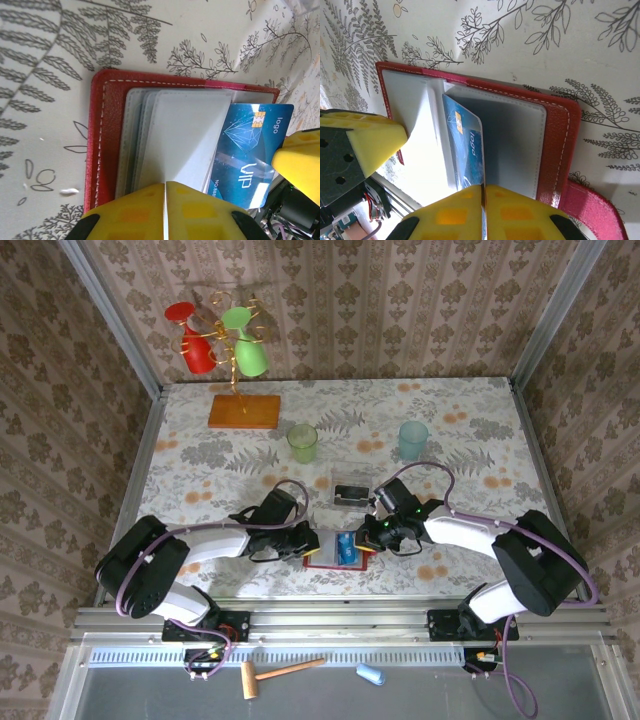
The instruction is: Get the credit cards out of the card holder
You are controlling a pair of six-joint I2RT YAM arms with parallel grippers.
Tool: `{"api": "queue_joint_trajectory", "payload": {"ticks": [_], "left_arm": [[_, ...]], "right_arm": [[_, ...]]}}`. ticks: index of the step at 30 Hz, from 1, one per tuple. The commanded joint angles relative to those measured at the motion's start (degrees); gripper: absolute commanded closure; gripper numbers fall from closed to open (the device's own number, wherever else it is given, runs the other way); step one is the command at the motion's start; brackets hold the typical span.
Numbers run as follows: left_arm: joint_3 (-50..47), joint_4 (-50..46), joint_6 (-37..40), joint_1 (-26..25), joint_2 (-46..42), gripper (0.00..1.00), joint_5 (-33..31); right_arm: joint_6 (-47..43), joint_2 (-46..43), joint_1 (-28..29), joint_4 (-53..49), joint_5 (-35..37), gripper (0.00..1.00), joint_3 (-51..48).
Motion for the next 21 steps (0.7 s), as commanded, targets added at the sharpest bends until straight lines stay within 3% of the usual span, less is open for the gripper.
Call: {"api": "queue_joint_trajectory", "payload": {"ticks": [1, 21], "left_arm": [[-1.06, 0.14, -0.87, -0.57, -0.04, 0.89, -0.64], [-1.69, 1.85, -2.11, -1.71, -1.08, 0.87, -0.55]], "right_arm": [[-1.07, -1.56, -0.29, -2.95, 2.06, 0.92, 1.37], [2.91, -1.65, 0.05, 1.34, -1.55, 0.85, 0.73]]}}
